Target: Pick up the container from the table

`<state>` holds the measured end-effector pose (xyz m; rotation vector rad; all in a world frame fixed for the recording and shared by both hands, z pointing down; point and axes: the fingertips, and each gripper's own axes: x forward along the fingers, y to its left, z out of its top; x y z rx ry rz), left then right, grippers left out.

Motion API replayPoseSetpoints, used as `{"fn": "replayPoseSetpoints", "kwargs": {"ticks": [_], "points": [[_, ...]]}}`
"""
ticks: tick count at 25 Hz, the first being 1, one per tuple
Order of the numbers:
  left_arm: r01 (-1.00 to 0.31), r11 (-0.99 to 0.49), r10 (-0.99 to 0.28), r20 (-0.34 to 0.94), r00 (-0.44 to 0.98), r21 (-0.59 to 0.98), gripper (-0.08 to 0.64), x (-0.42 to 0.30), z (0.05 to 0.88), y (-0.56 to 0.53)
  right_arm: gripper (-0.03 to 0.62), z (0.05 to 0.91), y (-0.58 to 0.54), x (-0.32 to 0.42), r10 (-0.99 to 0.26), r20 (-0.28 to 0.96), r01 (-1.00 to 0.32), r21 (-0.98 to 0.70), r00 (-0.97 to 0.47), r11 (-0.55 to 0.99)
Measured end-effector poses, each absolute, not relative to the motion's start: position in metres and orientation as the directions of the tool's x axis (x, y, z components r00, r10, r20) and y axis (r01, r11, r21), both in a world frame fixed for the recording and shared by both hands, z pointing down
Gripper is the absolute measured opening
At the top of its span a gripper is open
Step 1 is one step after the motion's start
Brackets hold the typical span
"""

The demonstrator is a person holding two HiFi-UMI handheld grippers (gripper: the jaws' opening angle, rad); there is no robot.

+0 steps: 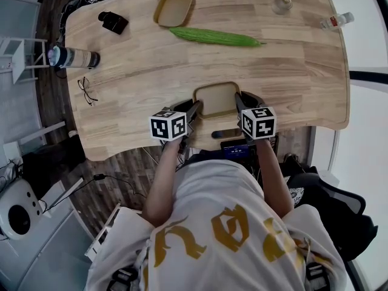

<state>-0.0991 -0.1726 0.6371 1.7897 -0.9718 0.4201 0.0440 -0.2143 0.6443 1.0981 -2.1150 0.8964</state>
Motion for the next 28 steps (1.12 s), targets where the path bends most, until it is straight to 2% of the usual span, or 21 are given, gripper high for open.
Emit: {"fn": "replayPoseSetpoints", "kwargs": {"ticks": [12, 28], "points": [[-0.776, -0.163, -0.448, 0.655, 0.608, 0.609, 0.072, -0.103, 0.623, -0.179, 0.033, 0.628, -0.214, 0.042, -0.478, 0.736, -0.858, -0.279, -0.480, 0.431], [-0.790, -0.217, -0.525, 0.613, 0.590, 0.574, 0.061, -0.105, 0.584, -0.169, 0.034, 0.583, -0.194, 0.044, -0.586, 0.671, -0.877, -0.225, -0.455, 0.424]]}}
